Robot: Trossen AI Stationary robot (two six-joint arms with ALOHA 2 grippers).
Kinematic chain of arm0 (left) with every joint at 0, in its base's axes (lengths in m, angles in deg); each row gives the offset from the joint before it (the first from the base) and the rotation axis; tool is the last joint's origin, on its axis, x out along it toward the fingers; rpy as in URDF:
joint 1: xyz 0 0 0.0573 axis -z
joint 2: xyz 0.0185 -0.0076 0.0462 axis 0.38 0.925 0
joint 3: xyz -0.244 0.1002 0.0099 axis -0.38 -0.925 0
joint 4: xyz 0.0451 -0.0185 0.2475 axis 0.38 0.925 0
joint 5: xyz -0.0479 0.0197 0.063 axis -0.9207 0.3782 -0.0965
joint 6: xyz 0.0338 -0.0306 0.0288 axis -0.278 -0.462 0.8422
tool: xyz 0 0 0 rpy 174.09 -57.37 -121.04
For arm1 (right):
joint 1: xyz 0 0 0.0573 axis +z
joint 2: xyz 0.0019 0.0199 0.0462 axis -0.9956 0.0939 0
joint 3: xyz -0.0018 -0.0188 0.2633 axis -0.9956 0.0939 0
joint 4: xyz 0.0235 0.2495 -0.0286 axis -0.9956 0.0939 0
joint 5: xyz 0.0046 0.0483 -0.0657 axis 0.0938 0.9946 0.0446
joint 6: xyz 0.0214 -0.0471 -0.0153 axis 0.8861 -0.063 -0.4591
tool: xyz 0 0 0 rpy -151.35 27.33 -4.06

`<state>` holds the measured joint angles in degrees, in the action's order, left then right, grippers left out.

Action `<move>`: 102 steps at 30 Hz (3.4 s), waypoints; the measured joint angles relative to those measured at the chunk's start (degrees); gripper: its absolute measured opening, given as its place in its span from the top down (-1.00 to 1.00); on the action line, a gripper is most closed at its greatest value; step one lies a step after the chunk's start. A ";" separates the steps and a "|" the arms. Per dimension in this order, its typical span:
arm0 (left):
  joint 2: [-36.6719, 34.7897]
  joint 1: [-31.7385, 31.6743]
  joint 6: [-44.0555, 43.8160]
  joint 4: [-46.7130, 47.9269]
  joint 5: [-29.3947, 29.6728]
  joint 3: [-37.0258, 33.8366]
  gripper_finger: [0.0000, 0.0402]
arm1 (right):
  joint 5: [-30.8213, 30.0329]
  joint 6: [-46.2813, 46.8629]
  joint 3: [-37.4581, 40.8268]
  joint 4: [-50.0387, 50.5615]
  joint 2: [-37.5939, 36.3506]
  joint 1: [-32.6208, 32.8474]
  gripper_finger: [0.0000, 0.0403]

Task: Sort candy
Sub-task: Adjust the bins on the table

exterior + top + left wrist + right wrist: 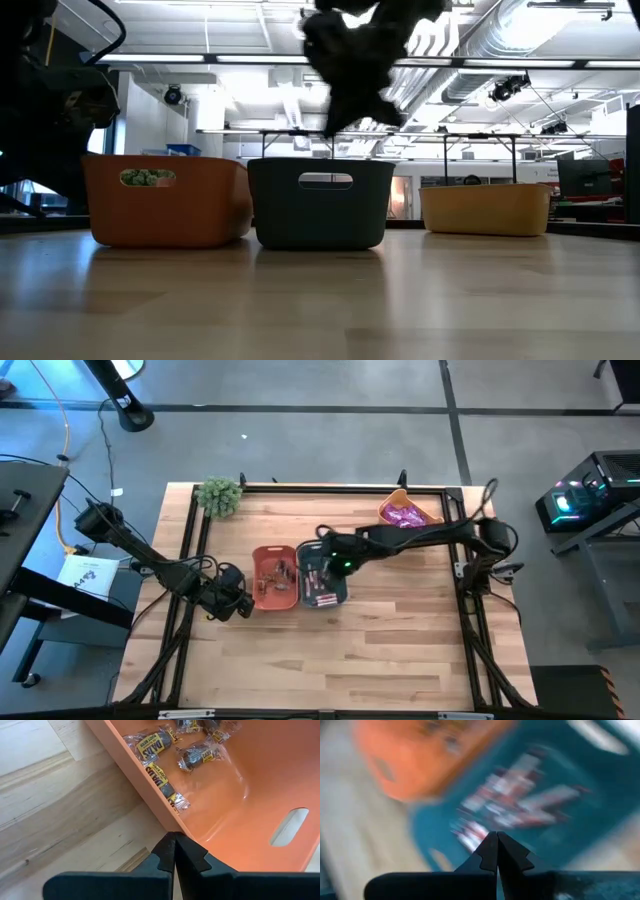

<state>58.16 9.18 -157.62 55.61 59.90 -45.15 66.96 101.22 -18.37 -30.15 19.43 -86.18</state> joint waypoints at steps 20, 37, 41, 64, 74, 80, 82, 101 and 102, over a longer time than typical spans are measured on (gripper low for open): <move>0.00 -2.11 2.57 0.17 1.17 0.00 1.00 | 1.52 14.64 19.40 -6.94 -4.43 3.93 1.00; 0.00 -4.55 5.26 0.19 -3.92 -0.04 1.00 | -6.02 9.45 19.51 7.41 -13.23 -2.43 1.00; 0.00 -4.55 5.57 0.76 -4.93 -0.04 1.00 | -13.91 6.55 19.44 18.63 -16.70 -9.20 1.00; -0.02 -4.55 1.38 -1.51 -3.99 -0.02 1.00 | -3.78 4.09 35.58 23.80 -19.64 -23.81 1.00; 0.00 -4.55 1.45 -1.49 -3.83 -0.02 1.00 | 6.31 20.46 33.86 1.24 -19.62 -8.01 1.00; -0.02 -4.55 3.01 -1.46 -2.87 -0.02 1.00 | 6.15 28.86 33.37 -15.56 -18.94 -2.58 1.00; -0.01 -4.55 3.09 -1.38 -2.38 -0.02 1.00 | 5.90 30.00 33.37 -17.64 -17.78 -1.48 1.00; 0.00 -4.57 4.00 -1.40 -1.63 -0.02 1.00 | 7.46 30.45 33.37 -10.53 -20.36 4.56 1.00; 0.00 -4.57 4.04 -1.34 -1.74 0.00 1.00 | 6.61 30.02 33.37 -9.77 -21.21 3.66 1.00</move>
<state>58.16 4.61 -153.58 54.27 58.16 -45.15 73.58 131.24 15.00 -39.92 -1.78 -82.52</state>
